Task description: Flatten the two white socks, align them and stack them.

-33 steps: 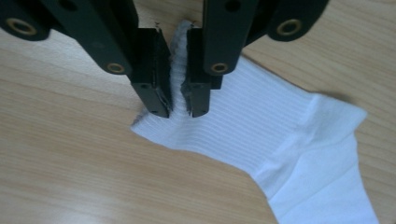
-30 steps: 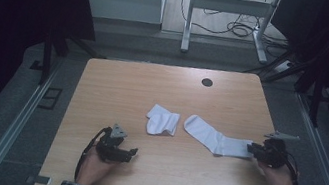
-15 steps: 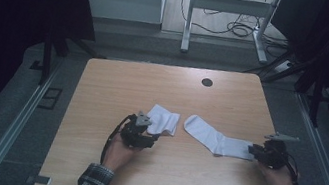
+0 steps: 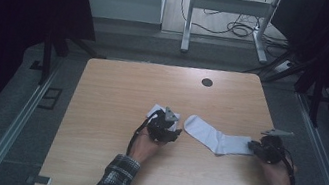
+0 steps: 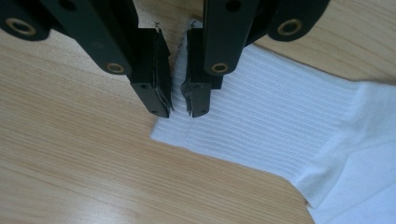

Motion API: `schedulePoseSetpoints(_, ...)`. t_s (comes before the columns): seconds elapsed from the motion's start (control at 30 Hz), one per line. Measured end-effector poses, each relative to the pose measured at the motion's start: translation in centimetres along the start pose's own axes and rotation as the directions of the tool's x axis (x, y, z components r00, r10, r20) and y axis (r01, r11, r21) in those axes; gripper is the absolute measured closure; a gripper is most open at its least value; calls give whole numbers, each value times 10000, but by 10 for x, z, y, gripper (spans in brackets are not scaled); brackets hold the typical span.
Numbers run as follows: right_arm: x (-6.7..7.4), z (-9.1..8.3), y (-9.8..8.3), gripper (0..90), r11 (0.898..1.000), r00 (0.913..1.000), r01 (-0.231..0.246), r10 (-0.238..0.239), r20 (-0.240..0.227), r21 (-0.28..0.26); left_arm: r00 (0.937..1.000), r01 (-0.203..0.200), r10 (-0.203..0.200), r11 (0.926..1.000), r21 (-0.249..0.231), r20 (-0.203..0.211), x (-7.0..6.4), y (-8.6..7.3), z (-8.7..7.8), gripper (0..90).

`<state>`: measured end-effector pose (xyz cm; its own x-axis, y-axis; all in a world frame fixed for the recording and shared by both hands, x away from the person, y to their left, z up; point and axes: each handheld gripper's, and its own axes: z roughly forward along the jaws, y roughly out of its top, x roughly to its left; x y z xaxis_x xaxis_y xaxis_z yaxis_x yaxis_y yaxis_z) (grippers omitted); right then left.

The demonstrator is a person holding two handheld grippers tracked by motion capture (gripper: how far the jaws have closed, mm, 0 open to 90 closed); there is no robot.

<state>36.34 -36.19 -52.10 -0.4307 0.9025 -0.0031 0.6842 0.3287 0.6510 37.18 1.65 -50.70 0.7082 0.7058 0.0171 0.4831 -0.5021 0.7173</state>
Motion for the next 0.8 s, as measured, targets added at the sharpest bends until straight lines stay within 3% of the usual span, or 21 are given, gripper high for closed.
schedulePoseSetpoints(0.1, -1, -1, -1, 766, 10000, 10000, 11, -11, -13, -66, 9998, 188, -188, 9998, -99, -48, 3, 10, 14, 614)
schedulePoseSetpoints(0.4, -5, -6, 0, 752, 9989, 9994, -342, 339, -104, -322, 9988, 478, -478, 9988, -74, 74, 8, 28, 35, 657)
schedulePoseSetpoints(0.63, -5, -1, -3, 690, 9990, 9986, -446, 443, -300, -101, 9982, 595, -594, 9972, 454, -27, 5, 34, 54, 713)
schedulePoseSetpoints(0.8, -6, 0, -4, 746, 9980, 9968, -620, 615, -517, -89, 9984, 548, -536, 9946, 876, -160, 4, 33, 62, 783)
